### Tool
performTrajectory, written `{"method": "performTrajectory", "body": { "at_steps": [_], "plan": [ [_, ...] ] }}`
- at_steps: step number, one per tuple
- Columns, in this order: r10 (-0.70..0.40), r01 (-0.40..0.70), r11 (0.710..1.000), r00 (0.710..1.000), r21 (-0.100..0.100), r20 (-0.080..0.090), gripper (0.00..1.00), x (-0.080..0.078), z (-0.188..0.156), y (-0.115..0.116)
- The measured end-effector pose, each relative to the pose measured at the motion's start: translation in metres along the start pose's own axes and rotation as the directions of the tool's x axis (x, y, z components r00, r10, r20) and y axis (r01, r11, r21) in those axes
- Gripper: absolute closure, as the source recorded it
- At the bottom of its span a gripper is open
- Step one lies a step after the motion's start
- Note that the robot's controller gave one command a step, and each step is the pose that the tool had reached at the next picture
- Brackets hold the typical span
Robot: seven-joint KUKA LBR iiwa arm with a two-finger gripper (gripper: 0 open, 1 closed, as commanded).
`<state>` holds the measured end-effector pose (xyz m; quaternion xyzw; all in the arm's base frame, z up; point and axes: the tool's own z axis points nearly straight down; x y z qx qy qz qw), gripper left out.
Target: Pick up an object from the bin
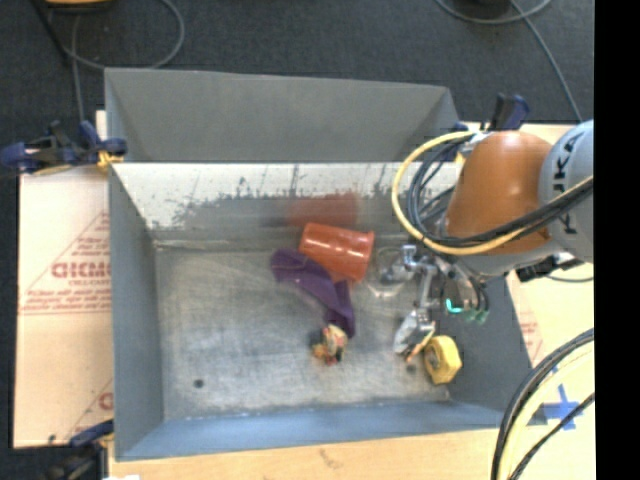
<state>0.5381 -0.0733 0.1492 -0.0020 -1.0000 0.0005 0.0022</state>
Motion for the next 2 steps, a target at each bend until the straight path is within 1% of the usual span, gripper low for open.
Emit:
{"method": "performTrajectory", "body": {
  "at_steps": [1,2],
  "plan": [
    [-0.002,0.002,1.000,1.000,0.001,0.008,0.00,-0.002,-0.004,0.000],
    [0.041,-0.041,0.999,0.999,0.000,0.017,0.00,-0.036,0.036,0.032]
  ]
}}
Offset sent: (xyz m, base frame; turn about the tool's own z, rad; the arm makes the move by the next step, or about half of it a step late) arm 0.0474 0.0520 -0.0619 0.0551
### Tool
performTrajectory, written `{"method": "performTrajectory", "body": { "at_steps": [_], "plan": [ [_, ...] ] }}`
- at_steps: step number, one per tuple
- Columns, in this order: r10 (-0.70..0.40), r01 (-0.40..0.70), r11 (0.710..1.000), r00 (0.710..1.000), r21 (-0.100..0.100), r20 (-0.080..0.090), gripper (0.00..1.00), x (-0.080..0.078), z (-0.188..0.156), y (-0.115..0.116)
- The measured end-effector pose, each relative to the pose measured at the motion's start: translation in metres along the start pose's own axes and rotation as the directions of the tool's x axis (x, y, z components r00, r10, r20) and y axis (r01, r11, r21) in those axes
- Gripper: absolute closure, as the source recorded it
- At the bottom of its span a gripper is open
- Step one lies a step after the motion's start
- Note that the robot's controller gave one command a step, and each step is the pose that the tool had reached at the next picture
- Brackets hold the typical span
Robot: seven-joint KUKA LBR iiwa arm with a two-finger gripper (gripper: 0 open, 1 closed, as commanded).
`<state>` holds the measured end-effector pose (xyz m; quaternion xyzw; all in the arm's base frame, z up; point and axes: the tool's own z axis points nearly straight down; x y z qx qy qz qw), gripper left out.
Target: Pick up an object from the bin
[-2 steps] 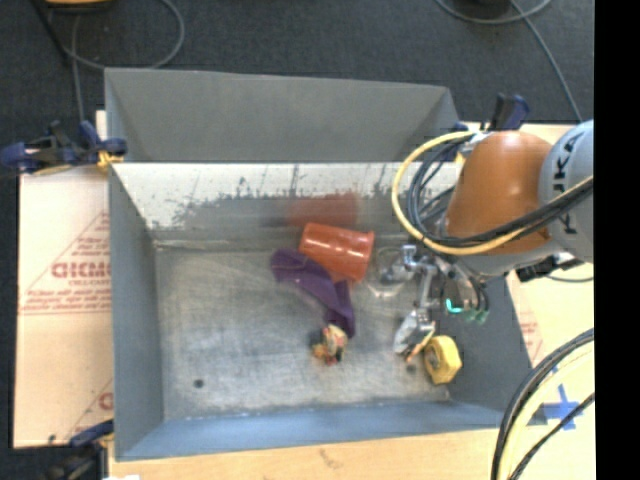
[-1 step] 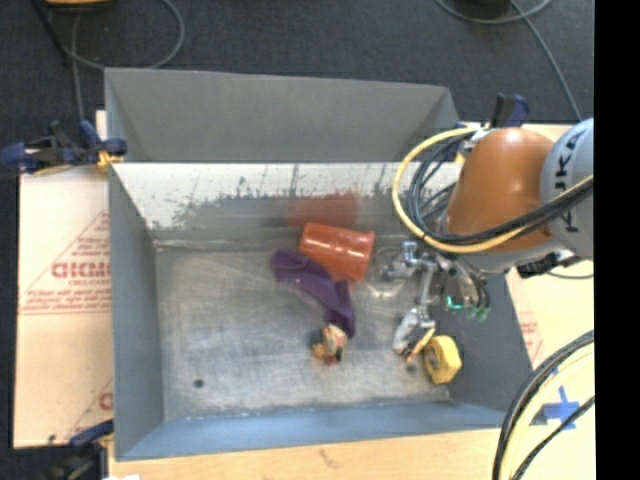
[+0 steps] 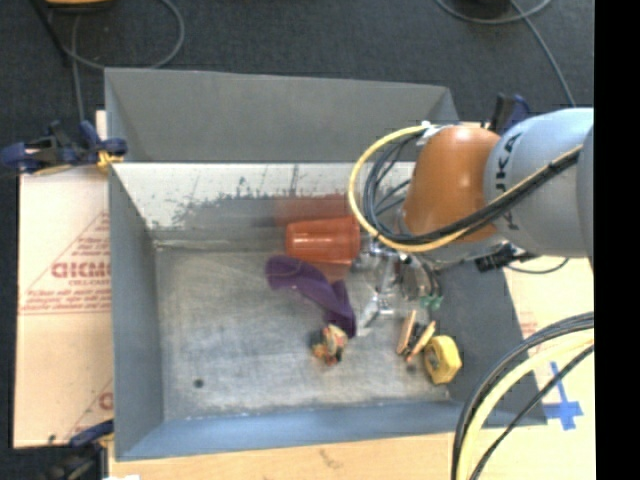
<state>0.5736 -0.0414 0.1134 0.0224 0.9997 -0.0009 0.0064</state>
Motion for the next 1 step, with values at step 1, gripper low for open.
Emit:
{"method": "performTrajectory", "body": {
  "at_steps": [1],
  "plan": [
    [0.003,-0.003,1.000,1.000,-0.003,-0.012,0.00,-0.0082,0.0340,0.0221]
  ]
}}
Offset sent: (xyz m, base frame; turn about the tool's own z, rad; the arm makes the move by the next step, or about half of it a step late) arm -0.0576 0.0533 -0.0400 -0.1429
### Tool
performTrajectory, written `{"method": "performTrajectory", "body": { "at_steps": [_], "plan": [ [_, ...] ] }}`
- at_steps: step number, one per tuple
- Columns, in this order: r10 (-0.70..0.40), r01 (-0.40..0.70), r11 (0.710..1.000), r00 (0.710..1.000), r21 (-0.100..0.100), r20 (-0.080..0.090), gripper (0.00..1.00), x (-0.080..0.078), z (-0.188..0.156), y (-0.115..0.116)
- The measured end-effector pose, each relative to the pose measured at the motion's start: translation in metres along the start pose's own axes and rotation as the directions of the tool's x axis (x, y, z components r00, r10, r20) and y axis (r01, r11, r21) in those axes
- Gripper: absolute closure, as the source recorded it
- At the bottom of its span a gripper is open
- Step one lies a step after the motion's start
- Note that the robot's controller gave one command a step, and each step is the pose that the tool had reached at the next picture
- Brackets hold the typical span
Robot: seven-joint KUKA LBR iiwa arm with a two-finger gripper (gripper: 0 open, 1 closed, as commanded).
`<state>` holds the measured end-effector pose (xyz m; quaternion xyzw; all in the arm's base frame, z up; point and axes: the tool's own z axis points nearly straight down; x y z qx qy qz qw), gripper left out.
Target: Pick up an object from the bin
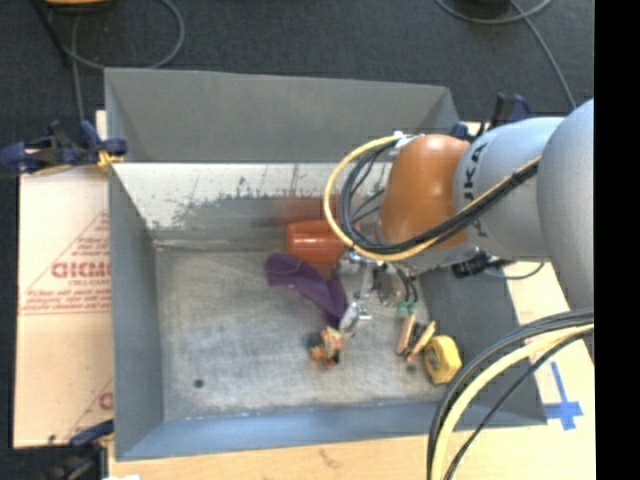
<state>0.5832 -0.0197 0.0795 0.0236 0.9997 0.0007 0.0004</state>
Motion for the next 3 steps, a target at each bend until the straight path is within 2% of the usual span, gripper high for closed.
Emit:
{"method": "performTrajectory", "body": {
  "at_steps": [1,2,3],
  "plan": [
    [-0.117,0.117,0.993,0.993,0.004,0.012,0.00,0.048,0.000,0.017],
    [-0.152,0.152,0.988,0.988,0.004,0.013,0.00,0.090,0.001,0.030],
    [-0.133,0.133,0.991,0.991,0.003,-0.018,0.00,0.066,0.004,0.045]
  ]
}}
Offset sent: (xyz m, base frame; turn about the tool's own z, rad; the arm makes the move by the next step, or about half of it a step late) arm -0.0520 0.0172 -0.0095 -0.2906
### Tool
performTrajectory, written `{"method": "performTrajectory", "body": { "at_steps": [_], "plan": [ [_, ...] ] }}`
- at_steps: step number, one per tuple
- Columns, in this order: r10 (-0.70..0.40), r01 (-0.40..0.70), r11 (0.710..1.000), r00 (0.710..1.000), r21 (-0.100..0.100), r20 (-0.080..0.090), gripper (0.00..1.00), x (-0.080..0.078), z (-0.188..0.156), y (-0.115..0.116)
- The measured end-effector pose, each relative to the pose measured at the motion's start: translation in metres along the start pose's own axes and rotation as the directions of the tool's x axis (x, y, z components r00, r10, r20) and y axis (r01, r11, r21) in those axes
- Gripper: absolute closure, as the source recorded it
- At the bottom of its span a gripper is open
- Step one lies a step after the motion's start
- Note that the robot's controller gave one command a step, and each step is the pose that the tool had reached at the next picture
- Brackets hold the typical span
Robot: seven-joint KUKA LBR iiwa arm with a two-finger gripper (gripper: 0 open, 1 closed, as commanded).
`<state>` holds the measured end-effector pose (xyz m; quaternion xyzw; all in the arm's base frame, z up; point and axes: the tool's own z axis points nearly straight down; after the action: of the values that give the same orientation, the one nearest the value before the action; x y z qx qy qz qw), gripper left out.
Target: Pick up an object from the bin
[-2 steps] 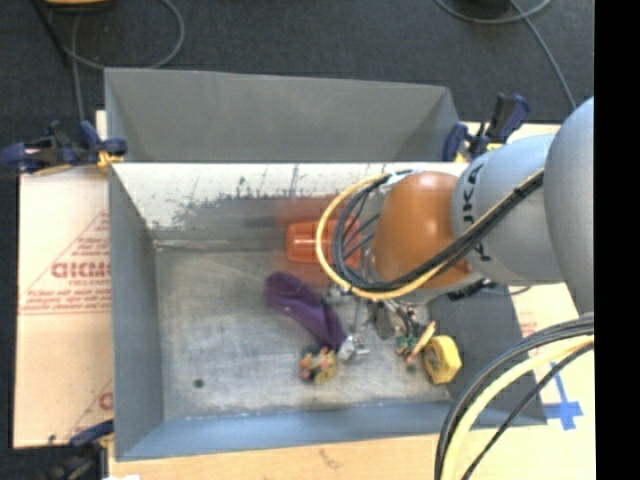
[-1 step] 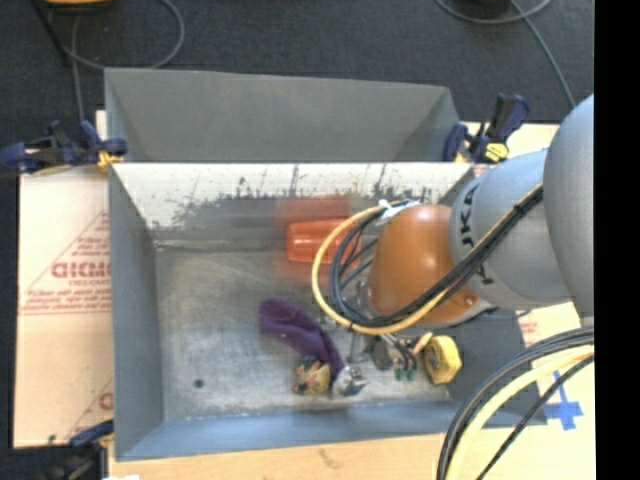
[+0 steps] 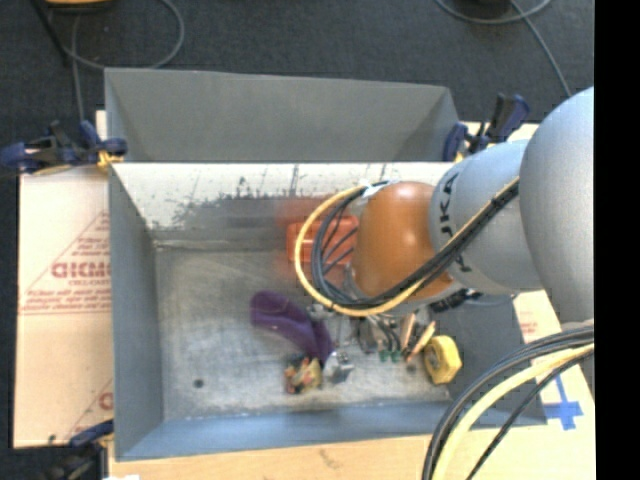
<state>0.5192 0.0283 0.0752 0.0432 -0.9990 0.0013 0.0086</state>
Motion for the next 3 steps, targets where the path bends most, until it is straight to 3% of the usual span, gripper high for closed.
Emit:
{"method": "performTrajectory", "body": {
  "at_steps": [1,2,3],
  "plan": [
    [-0.090,0.090,0.996,0.996,0.002,0.008,0.00,-0.032,-0.001,0.014],
    [0.119,-0.119,0.993,0.993,-0.001,0.009,1.00,-0.066,-0.005,0.046],
    [0.117,-0.117,0.993,0.993,-0.002,0.015,1.00,-0.067,-0.005,0.046]
  ]
}}
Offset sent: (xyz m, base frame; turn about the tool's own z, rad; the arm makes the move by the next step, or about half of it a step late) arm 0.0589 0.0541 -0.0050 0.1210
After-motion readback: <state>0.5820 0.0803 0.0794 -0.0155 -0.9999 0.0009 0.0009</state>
